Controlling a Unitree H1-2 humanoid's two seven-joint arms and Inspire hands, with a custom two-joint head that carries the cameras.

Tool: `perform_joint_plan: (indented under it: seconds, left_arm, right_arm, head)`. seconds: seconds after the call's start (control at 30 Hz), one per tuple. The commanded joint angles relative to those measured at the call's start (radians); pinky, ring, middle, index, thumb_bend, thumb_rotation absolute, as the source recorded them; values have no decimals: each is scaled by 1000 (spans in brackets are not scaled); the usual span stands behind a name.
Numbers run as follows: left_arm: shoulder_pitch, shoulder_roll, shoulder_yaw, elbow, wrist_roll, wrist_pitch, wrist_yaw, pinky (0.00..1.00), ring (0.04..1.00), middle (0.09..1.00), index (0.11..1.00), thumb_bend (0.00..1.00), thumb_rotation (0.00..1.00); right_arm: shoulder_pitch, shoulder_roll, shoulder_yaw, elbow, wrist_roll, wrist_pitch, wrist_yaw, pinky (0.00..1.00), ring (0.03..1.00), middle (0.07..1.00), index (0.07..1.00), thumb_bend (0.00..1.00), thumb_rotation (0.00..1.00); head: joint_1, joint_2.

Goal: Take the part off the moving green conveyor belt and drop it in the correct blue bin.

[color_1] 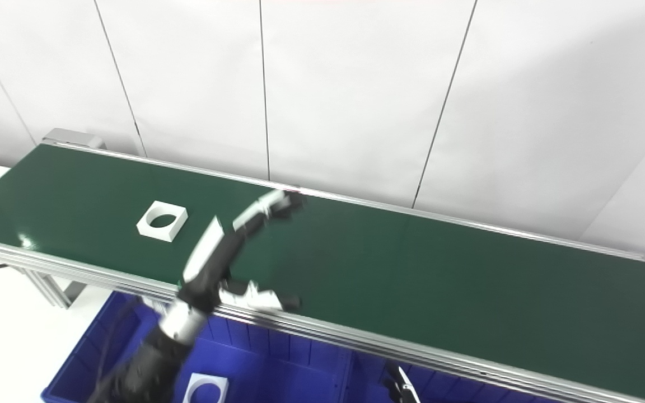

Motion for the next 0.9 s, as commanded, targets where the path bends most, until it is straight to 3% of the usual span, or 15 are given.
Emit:
perform_joint_plan:
  seconds: [0.0, 0.27, 0.33, 0.57, 0.87]
  left_arm:
    - [-60, 34, 19, -5, 9, -8, -11, 743, 816, 833, 899, 912, 436]
    - [-199, 174, 48, 65, 98, 24, -70, 690, 802, 826, 898, 978, 390]
    - [-230, 218, 42, 79, 133, 60, -103, 659, 786, 822, 837, 997, 394]
    - [-344, 355, 9, 208, 201, 57, -192, 624, 747, 793, 812, 1000, 301]
    - [-461, 448, -80, 344, 355, 60, -236, 648, 739, 777, 796, 1000, 277]
  right_arm:
    - [-10, 9, 5, -18, -1, -53, -11, 915, 902, 935, 928, 863, 1000]
    - [-12, 11, 14, -22, -15, -53, -24, 890, 888, 935, 926, 848, 1000]
    - [-13, 10, 16, -21, -12, -53, -23, 889, 889, 940, 928, 851, 1000]
    - [-14, 11, 17, -12, -1, -53, -7, 906, 899, 942, 941, 864, 1000]
    - [-11, 13, 21, -18, 0, -53, -6, 897, 891, 939, 938, 826, 995]
  head:
    - [0, 1]
    - [-2, 3]
    - [1, 2]
    - [6, 2]
    - [1, 3]
